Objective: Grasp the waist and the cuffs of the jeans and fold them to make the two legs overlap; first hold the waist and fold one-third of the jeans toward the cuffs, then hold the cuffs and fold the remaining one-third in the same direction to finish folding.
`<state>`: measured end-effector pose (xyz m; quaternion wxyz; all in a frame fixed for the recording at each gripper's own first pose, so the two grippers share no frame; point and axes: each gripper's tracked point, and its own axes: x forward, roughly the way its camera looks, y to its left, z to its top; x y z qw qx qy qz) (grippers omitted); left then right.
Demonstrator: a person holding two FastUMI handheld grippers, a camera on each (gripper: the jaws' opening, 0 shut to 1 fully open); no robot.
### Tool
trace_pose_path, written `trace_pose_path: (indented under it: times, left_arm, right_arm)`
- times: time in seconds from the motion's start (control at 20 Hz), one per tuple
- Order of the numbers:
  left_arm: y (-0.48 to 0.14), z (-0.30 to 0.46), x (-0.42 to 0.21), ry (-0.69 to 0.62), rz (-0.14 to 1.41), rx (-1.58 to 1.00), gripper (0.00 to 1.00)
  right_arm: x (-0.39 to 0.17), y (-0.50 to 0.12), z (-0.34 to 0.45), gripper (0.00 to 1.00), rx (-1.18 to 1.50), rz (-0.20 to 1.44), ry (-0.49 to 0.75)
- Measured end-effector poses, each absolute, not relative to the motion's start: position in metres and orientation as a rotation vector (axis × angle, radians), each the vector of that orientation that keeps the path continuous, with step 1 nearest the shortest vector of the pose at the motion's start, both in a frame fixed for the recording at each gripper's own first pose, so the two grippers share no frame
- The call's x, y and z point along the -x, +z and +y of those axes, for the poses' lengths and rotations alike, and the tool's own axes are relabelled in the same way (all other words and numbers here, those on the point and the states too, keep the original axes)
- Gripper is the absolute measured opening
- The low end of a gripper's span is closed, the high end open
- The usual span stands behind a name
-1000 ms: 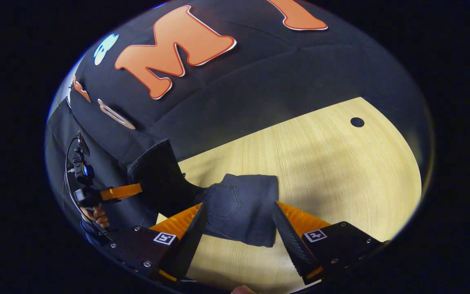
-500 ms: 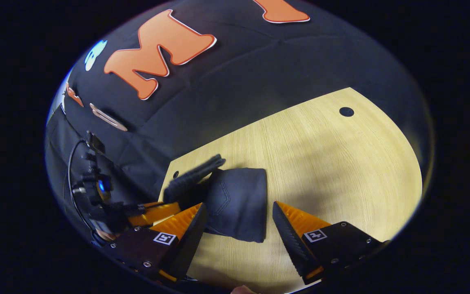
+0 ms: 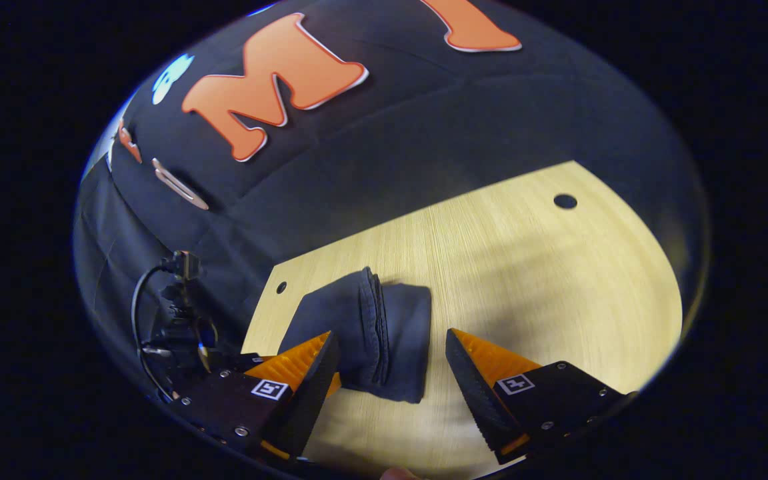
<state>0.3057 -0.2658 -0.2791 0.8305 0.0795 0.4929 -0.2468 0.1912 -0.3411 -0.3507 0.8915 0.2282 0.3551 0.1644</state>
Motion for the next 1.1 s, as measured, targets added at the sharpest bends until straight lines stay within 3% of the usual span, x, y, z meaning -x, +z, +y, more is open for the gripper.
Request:
trace_pose_path:
  times: [0.05,0.1,0.15,0.2,0.3,0.45,0.65,0.9,1.1]
  left_arm:
    - [-0.267,-0.261,-0.31,-0.506,1.003,-0.171,0.9]
    - [-0.255,-0.257,-0.315,-0.485,0.961,-0.17,0.86]
    - [-0.238,-0.251,-0.322,-0.464,0.91,-0.165,0.92]
    - [-0.223,-0.246,-0.326,-0.439,0.858,-0.166,0.87]
    - [-0.188,-0.233,-0.331,-0.393,0.749,-0.168,0.96]
    - [-0.129,-0.217,-0.336,-0.33,0.558,-0.147,0.93]
    - [-0.111,-0.215,-0.344,-0.248,0.339,-0.112,0.93]
    - [-0.107,-0.215,-0.354,-0.214,0.169,-0.094,0.93]
    - [-0.074,-0.199,-0.325,-0.217,0.073,-0.08,0.93]
  right_arm:
    - [-0.194,-0.342,-0.341,0.98,-0.44,0.69,0.336]
    - [-0.197,-0.332,-0.341,0.98,-0.411,0.64,0.329]
    - [-0.201,-0.318,-0.338,0.98,-0.382,0.586,0.331]
    - [-0.202,-0.305,-0.335,0.98,-0.351,0.534,0.328]
    - [-0.201,-0.282,-0.33,0.98,-0.278,0.436,0.33]
    - [-0.192,-0.25,-0.32,0.98,-0.202,0.328,0.339]
    - [-0.175,-0.212,-0.312,0.98,-0.175,0.208,0.328]
    - [-0.139,-0.173,-0.31,0.98,-0.159,0.089,0.265]
    - [-0.103,-0.148,-0.297,0.97,-0.126,-0.015,0.243]
